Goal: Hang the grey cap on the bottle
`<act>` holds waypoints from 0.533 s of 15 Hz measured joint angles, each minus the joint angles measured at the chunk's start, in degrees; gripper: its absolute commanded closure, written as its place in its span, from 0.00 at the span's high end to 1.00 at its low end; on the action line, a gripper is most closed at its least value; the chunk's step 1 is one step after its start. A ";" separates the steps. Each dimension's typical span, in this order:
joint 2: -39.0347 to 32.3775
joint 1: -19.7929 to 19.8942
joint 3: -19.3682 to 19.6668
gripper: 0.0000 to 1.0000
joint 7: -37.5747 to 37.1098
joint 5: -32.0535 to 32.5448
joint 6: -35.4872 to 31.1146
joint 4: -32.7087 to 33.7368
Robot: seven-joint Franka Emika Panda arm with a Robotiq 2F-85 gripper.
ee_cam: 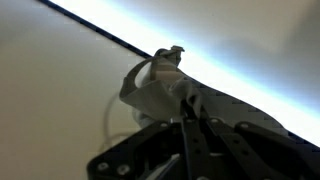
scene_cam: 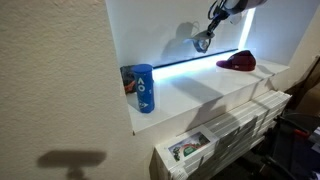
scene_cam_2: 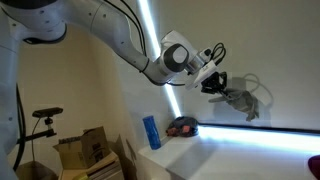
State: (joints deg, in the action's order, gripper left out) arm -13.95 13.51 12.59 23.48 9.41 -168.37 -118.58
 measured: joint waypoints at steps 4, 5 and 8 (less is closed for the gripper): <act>-0.65 -16.22 18.54 0.01 -17.59 21.43 -2.89 1.38; -1.02 -20.81 23.17 0.01 -22.32 26.76 -2.74 2.51; -2.25 -34.74 35.30 0.01 -36.37 42.49 -0.32 6.17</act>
State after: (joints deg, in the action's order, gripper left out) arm -16.20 -21.24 47.89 -12.89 51.90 -168.68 -112.41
